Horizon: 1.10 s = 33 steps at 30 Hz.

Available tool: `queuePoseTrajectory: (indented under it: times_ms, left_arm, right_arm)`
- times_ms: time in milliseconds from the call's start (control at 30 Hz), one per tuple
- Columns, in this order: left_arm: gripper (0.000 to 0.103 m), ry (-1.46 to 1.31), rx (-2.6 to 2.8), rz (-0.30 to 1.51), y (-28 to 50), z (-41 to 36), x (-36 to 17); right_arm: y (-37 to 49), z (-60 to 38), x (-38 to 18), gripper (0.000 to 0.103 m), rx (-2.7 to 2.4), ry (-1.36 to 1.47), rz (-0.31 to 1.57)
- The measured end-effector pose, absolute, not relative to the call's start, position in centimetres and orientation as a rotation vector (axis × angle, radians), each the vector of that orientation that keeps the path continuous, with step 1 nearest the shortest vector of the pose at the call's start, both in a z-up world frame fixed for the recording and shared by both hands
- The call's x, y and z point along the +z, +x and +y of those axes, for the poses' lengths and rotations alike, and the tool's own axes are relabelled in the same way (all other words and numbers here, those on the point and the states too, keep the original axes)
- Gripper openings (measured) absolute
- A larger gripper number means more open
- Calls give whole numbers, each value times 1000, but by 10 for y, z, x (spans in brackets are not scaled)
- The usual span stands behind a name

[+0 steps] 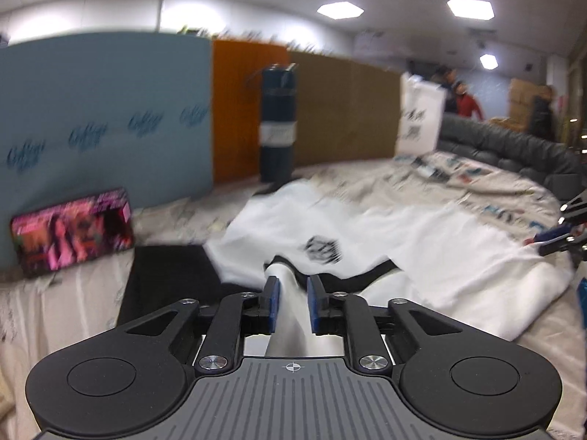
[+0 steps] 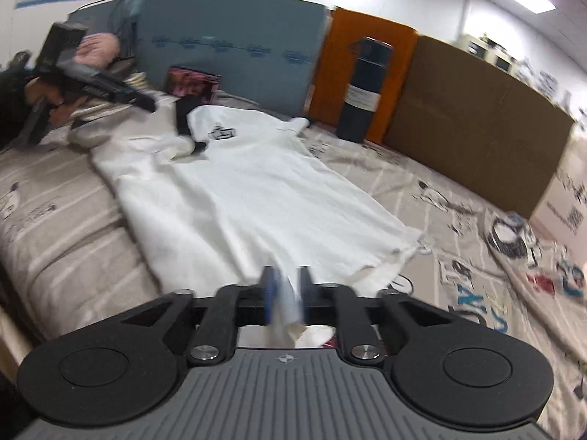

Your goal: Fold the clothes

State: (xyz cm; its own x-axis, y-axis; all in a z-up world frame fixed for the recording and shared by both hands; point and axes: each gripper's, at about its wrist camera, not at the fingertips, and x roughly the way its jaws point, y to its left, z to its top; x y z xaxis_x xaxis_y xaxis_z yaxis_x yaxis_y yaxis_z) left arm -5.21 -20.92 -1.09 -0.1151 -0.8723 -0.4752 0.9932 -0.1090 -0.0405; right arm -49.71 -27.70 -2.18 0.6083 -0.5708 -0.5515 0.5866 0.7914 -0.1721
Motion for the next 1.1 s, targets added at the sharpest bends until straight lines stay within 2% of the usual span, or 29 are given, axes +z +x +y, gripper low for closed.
queuePoseTrajectory:
  times_ms: [33,133,167,200,267,367,633,733,767,833,933,967,1000,1033,1067,1100]
  left_arm:
    - [28,366,-1631,424,-46,-206,-10]
    - [30,298,-1587,470,-29,-194,-8]
    - [31,285,-1594,487,-27,-187,-7]
    - [34,273,-1603,504,-25,-180,-6]
    - [43,270,-1609,527,-27,-166,-7]
    - [45,287,-1620,552,-36,-147,-13]
    - [44,216,-1680,640,-36,-130,-25]
    - [39,162,-1690,707,-30,-131,-28]
    - [30,169,-1686,705,-31,-131,-29]
    - [22,182,-1693,696,-33,-130,-30]
    - [13,215,-1689,675,-37,-130,-32]
    - [12,220,-1686,674,-37,-131,-32]
    - [12,221,-1683,669,-37,-131,-32]
    - [10,222,-1678,661,-38,-131,-31]
    - [7,222,-1670,651,-37,-130,-31]
    - [6,224,-1664,641,-36,-129,-30]
  right_arm:
    - [-500,-279,-23,42,-713,50,607]
    - [-518,-279,-22,48,-829,145,498]
    - [-523,-276,-22,56,-873,177,453]
    - [-528,-271,-21,69,-923,205,406]
    - [-536,-256,-21,79,-1007,265,313]
    - [-541,-234,-23,84,-1059,367,215]
    - [-539,-197,-38,84,-1017,780,97]
    - [-535,-198,-45,84,-903,902,24]
    - [-533,-200,-47,84,-881,937,8]
    - [-529,-208,-52,83,-904,987,-10]
    - [-522,-220,-61,79,-944,1036,-45]
    - [-519,-223,-61,67,-970,1019,-44]
    - [-515,-226,-62,44,-1009,1002,-29]
    - [-512,-229,-63,32,-1051,987,-9]
    - [-511,-230,-64,13,-1074,971,-2]
    - [-513,-231,-65,10,-1076,954,-11]
